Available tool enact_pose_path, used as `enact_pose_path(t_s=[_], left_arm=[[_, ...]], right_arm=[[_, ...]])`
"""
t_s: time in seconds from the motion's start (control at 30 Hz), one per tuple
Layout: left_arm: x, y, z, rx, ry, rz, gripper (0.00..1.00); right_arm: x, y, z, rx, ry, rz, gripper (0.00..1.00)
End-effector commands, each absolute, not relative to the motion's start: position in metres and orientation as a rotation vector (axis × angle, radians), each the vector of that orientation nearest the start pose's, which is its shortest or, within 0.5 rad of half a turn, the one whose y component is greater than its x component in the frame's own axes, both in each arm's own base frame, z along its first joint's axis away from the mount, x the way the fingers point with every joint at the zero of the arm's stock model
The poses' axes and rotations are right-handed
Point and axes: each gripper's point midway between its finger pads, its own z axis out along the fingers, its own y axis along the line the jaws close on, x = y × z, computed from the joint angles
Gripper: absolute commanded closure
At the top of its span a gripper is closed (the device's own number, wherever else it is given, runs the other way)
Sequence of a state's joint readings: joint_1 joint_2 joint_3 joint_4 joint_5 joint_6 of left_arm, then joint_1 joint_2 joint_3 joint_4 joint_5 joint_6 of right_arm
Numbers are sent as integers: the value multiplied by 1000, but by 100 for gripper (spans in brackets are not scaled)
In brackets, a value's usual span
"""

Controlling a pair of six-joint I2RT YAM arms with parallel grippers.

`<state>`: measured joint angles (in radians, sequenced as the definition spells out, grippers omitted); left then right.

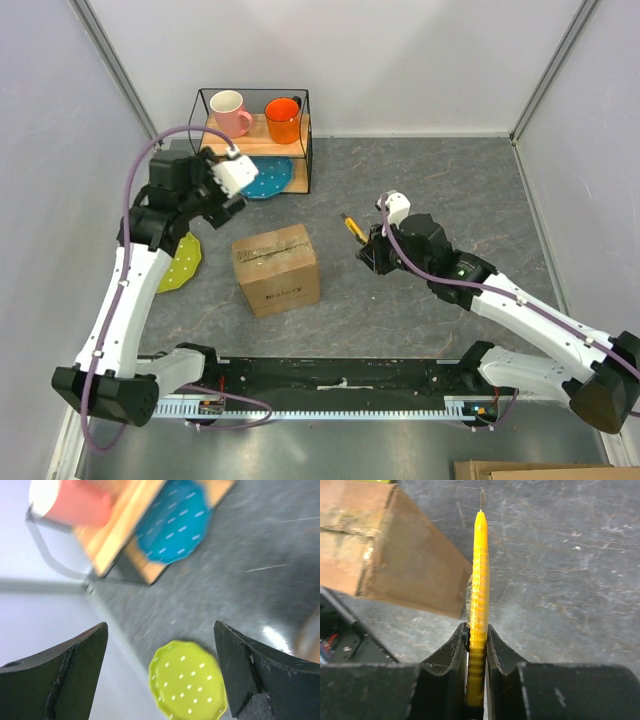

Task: Unpack the express box
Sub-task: Adjust the express box at the center of the board.

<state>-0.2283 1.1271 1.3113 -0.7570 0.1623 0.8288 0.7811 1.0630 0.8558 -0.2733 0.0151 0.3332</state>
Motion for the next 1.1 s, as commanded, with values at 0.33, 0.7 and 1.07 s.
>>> enact_pose_path(t_s=[0.33, 0.7, 1.07], left_arm=[[344, -3, 182, 972, 2014, 262, 8], [291, -62, 162, 1080, 1986, -186, 11], [235, -88, 153, 1158, 1986, -431, 15]], right_arm=[[195, 296, 228, -31, 2049, 1263, 100], [200, 336, 236, 187, 1969, 1295, 100], [263, 349, 257, 406, 1767, 1082, 100]])
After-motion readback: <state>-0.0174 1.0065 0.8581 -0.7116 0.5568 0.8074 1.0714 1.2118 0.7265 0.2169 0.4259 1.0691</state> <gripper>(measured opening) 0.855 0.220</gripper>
